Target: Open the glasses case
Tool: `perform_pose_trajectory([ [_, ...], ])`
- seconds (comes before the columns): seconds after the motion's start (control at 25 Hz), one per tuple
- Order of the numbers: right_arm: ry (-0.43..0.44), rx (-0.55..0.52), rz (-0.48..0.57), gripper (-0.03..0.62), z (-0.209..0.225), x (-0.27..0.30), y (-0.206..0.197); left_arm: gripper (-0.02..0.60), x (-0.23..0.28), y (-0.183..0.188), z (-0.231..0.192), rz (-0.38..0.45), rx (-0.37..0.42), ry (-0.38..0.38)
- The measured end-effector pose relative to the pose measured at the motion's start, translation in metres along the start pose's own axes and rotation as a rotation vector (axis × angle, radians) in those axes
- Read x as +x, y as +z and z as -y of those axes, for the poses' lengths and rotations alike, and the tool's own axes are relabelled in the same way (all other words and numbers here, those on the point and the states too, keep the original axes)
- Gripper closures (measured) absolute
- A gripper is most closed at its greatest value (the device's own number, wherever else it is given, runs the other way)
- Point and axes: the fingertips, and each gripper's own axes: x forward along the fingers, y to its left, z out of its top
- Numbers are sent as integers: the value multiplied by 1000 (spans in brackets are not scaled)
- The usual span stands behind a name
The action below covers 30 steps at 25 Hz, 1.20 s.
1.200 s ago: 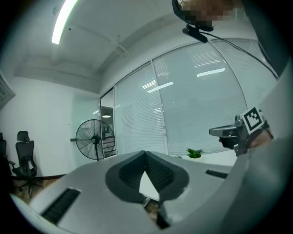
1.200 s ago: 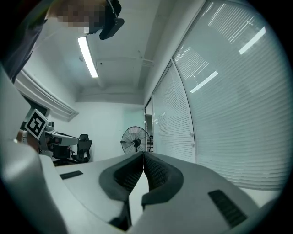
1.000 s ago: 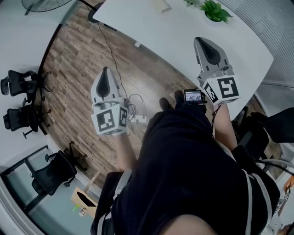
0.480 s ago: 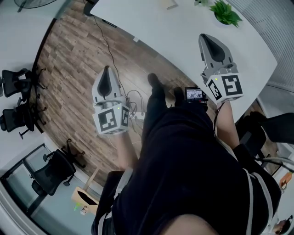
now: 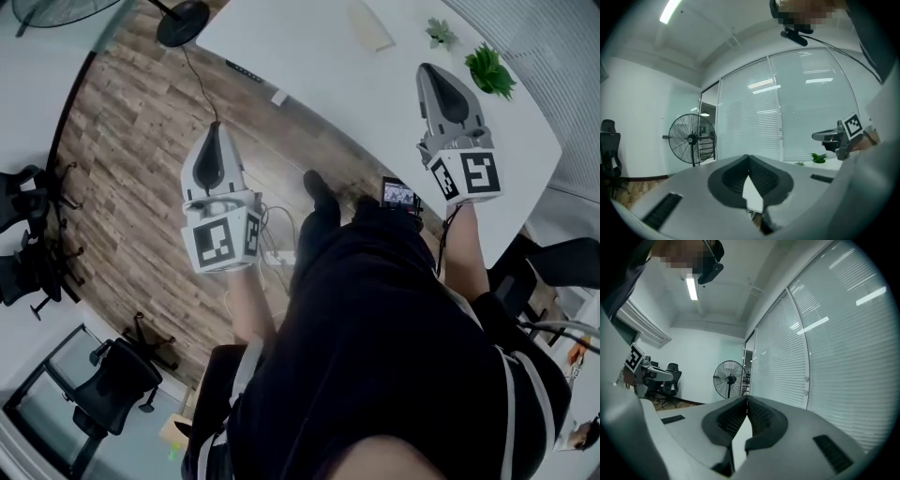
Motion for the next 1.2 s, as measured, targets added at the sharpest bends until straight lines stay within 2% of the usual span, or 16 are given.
perform_pose_trajectory([
  [0.28,-17,5,-32,577,6,34,-8,584,15,-4,-22,-15,-26,4],
  [0.52,8,15,-17,577,19,60,-25,584,24,4,-25,-28,18,43],
  [0.96,-20,56,-55,577,63,77,-59,584,50,22,-4,-11,29,63],
  [1.08,21,14,-100,576,64,86,-76,584,54,18,-1,-31,32,67],
  [1.2,78,-111,-184,557,55,99,-106,584,50,11,-2,-52,33,72],
])
